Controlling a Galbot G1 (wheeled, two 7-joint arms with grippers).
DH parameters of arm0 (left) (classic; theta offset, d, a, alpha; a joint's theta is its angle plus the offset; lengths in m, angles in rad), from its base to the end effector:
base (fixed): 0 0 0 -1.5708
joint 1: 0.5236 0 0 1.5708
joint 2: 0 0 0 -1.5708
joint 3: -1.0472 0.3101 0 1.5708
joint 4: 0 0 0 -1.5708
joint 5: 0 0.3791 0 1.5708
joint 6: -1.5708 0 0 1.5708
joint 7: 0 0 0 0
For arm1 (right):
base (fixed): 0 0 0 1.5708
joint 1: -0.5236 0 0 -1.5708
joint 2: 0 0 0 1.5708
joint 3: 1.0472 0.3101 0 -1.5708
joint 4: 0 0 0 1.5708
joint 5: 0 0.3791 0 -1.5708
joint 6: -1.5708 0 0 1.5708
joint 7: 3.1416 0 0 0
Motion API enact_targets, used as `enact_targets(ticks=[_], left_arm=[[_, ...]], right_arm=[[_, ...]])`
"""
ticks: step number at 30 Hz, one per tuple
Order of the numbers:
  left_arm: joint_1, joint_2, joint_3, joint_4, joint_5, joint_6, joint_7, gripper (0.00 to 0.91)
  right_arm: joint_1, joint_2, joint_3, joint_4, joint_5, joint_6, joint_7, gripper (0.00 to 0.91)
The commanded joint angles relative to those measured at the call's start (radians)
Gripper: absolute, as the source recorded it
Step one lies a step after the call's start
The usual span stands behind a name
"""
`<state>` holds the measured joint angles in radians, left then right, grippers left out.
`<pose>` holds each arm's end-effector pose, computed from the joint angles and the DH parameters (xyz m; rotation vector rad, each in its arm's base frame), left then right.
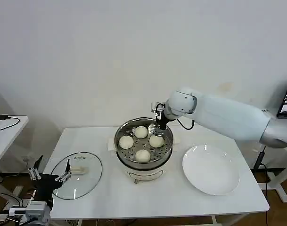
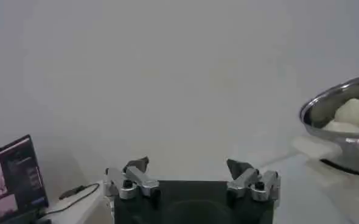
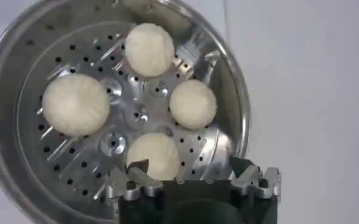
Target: Take steamed baozi put them in steamer then cover it.
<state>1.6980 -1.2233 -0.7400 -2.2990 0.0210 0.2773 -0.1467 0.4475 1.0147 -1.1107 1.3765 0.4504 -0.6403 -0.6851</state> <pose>0.1995 0.0768 -0.1942 0.2238 -2.9350 -0.6569 0.5182 0.1130 -0.0632 1.2058 -1.8028 1.3828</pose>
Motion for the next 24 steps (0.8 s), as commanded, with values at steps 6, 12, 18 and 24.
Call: enact_targets(ticks=[6,12,18,24], left_arm=[[-0.019,0.025,-0.010,0.056,0.004,-0.001,0.002,0.907],[-0.031,0.045,-0.001,0.113,0.007,-0.006,-0.008,0.907],[-0.054,0.049,0.040,0.164,0.062,-0.033,-0.024,0.907],[-0.068,0.052,0.065,0.206,0.166,-0.075,-0.023,0.907]], right_arm=[[-0.261,-0.258,0.418,0.266,0.045,0.154,0.439,0.907],[-0.716,-0.415,0.860,0.408,-0.028,0.331,0.587,0.907],[-1.353,-0.288,1.511,0.497,-0.206,0.541,0.619,0.907],[-1.693,-0.067,1.896,0.517,-0.257,0.682,0.526,0.907]])
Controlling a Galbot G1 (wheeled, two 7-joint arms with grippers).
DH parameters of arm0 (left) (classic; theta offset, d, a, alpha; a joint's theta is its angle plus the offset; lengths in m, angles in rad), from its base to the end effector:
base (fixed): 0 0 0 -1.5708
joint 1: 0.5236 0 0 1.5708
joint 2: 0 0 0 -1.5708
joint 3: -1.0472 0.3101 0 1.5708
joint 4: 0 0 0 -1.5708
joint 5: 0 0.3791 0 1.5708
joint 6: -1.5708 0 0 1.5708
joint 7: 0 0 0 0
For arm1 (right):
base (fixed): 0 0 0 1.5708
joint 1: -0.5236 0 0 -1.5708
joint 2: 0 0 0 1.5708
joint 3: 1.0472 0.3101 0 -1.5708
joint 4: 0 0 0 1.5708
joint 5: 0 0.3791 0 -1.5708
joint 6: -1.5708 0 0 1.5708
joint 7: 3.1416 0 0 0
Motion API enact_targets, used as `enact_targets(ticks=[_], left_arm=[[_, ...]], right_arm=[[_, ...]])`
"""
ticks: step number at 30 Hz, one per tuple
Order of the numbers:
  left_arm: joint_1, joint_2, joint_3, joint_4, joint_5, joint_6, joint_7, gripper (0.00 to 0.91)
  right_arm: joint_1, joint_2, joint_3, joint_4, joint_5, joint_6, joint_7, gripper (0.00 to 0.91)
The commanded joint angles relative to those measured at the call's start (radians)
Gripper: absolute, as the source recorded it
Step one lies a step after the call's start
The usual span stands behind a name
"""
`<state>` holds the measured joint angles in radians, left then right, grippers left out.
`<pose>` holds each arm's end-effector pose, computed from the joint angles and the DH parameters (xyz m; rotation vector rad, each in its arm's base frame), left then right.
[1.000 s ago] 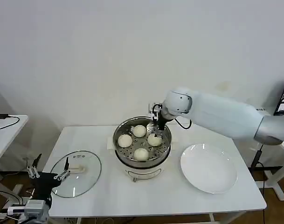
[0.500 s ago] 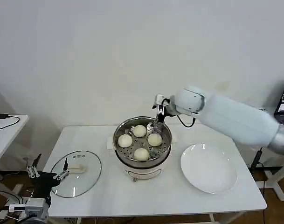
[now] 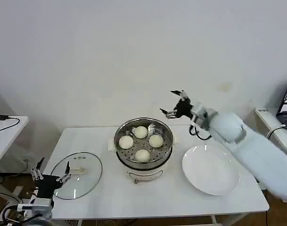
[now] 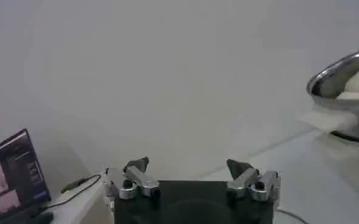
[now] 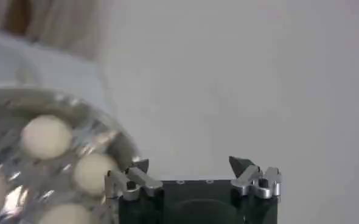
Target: Take steamed baozi put them in steamer then cover it.
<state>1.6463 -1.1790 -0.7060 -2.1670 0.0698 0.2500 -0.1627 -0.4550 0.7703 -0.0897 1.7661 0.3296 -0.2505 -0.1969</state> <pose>0.2163 0.0897 -0.2302 0.2222 -2.8682 -0.7597 0.4300 -0.0207 -0.0944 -0.8804 2.7641 -0.9339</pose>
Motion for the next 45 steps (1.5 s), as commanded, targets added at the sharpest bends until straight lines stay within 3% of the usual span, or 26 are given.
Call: enact_targets(ticks=[1,4,9,15,22,30,45], left_arm=[[-0.020,0.009,0.032,0.086,0.139,-0.063,-0.007,0.907],[-0.029,0.014,0.036,0.120,0.227,-0.092,-0.007,0.907],[-0.040,0.021,0.034,0.185,0.466,-0.164,-0.022,0.907],[-0.069,0.073,0.014,0.287,0.876,-0.236,-0.024,0.907],[-0.092,0.123,0.046,0.388,1.111,-0.221,-0.002,0.907],[-0.072,0.121,0.086,0.416,1.174,-0.200,0.010,0.907],[-0.244,0.107,0.142,0.548,1.188,-0.190,0.036,0.907]], right_arm=[[-0.820,0.202,0.888,0.124,-0.136,0.305,0.023,0.907],[-0.920,0.310,0.978,0.101,-0.142,0.395,-0.040,0.907],[-1.006,0.460,1.080,0.069,-0.138,0.471,-0.091,0.907],[-1.074,0.505,1.126,0.042,-0.131,0.502,-0.092,0.907],[-1.095,0.516,1.139,0.029,-0.139,0.516,-0.088,0.907],[-1.092,0.542,1.133,0.026,-0.145,0.518,-0.079,0.907],[-1.108,0.560,1.131,0.031,-0.155,0.522,-0.078,0.907]])
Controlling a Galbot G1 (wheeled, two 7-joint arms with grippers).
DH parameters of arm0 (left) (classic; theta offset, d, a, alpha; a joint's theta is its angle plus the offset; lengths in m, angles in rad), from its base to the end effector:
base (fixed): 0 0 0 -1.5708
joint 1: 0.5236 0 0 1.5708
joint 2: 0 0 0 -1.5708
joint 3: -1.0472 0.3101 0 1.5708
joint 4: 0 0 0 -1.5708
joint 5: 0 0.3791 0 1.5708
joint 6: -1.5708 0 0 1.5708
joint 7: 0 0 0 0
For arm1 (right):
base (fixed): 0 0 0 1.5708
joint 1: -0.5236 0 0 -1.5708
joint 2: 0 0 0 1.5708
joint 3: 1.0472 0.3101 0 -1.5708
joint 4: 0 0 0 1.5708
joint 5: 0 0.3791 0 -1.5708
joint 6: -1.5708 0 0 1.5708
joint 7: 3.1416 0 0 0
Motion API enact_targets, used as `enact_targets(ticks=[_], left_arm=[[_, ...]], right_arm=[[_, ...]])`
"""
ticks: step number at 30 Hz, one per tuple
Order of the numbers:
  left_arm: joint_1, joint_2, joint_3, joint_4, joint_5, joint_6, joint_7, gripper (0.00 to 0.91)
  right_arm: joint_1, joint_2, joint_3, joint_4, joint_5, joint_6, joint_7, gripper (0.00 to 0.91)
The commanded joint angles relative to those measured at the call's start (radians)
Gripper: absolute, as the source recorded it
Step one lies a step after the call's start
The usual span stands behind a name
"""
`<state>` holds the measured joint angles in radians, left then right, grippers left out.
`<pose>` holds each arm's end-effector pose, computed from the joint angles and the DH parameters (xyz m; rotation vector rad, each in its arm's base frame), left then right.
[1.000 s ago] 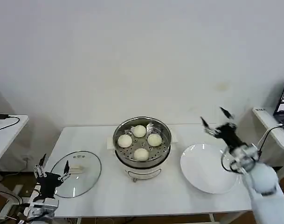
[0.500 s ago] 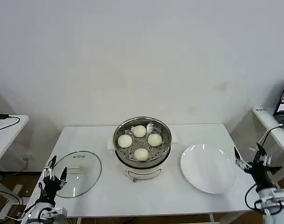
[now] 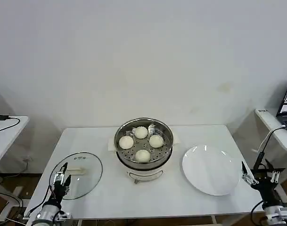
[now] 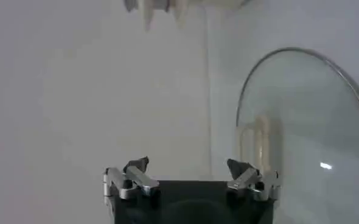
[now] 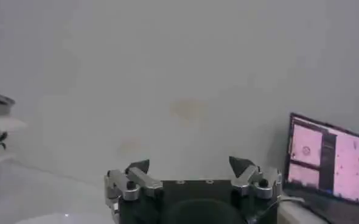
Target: Take steamed baozi put them in steamer then cover it.
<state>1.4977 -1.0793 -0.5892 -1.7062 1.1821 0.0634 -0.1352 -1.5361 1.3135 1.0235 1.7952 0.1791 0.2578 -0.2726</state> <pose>0.2431 0.1439 -0.3582 -0.1367 -1.9949 -2.2428 0.2050 -0.2288 -0.3053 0.1355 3.0503 -0.4473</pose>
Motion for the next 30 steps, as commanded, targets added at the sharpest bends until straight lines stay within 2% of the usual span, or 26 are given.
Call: enact_targets(ticks=[1,30], left_arm=[[-0.110,0.010,0.027,0.095,0.075,-0.003,0.008,0.907],[-0.233,-0.001,0.073,0.229,0.071,-0.004,0.032,0.907]], right_arm=[[-0.028,0.018,0.018,0.002,-0.006,0.015,-0.002,0.907],[-0.052,0.034,0.032,0.013,-0.010,0.028,-0.005,0.907]])
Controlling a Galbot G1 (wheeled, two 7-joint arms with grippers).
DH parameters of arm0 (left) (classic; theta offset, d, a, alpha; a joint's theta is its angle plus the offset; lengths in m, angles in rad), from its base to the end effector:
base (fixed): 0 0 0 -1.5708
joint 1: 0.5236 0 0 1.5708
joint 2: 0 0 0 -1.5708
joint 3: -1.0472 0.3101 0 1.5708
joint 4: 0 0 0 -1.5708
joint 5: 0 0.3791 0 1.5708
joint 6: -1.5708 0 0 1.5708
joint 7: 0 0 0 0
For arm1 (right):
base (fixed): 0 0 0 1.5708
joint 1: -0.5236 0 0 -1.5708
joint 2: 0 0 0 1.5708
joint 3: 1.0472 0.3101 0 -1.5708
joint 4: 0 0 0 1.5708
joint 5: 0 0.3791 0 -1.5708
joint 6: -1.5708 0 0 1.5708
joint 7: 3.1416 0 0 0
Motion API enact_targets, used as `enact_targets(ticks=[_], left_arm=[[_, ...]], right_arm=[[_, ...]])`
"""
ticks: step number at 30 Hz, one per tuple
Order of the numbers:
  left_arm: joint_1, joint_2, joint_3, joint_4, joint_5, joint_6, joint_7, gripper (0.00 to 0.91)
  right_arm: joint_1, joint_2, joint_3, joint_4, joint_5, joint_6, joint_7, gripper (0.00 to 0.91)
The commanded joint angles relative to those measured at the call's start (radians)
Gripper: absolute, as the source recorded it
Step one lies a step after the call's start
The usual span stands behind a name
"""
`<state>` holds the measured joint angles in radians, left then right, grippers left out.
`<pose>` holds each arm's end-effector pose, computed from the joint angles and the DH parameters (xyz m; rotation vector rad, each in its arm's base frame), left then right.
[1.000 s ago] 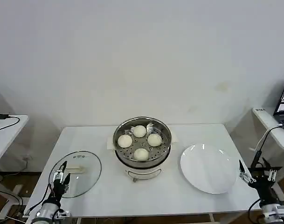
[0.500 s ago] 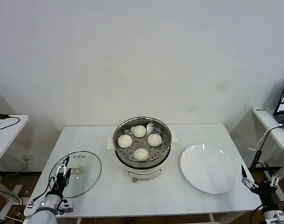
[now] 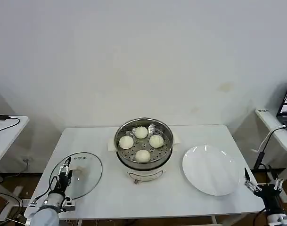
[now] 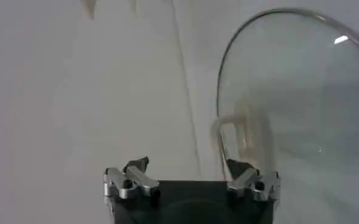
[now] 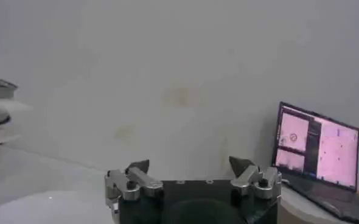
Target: Take steamed baozi put them in steamer then cover it.
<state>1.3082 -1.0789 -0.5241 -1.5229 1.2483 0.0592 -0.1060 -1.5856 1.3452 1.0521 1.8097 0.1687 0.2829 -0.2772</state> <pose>0.2912 0.1552 -0.3772 -0.1548 -1.8986 -2.2820 0.1842 -0.2303 -0.3119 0.1655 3.0624 -0.4661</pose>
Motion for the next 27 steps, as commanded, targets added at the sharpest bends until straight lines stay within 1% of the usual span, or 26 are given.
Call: enact_targets(ticks=[1,9,10,11,12,13,14,27], left_arm=[[-0.048,-0.003,0.009,0.052,0.005,0.001,0.003,0.907],[-0.078,-0.013,0.016,0.094,0.014,-0.002,-0.008,0.907],[-0.080,-0.014,0.016,0.098,0.015,-0.002,-0.010,0.887],[-0.082,-0.014,0.016,0.100,0.014,-0.002,-0.011,0.725],[-0.083,-0.015,0.016,0.101,0.014,-0.002,-0.015,0.262],[-0.085,-0.018,0.015,0.106,0.014,-0.003,-0.020,0.040],[-0.085,-0.018,0.015,0.107,0.014,-0.003,-0.020,0.000],[-0.084,-0.033,0.013,0.114,0.028,-0.019,-0.038,0.000]], right_arm=[[-0.003,0.003,0.004,-0.001,0.000,0.003,0.000,0.907],[-0.004,0.006,0.006,-0.001,0.000,0.007,0.001,0.907],[-0.004,0.007,0.005,-0.002,0.000,0.008,0.000,0.907],[-0.004,0.008,0.005,-0.002,-0.001,0.009,0.000,0.907],[-0.004,0.008,0.005,-0.002,-0.002,0.010,0.000,0.907],[-0.005,0.009,0.004,-0.003,-0.002,0.011,0.000,0.907],[-0.005,0.009,0.004,-0.003,-0.002,0.012,0.000,0.907],[-0.006,0.015,-0.001,-0.003,-0.006,0.015,0.000,0.907]])
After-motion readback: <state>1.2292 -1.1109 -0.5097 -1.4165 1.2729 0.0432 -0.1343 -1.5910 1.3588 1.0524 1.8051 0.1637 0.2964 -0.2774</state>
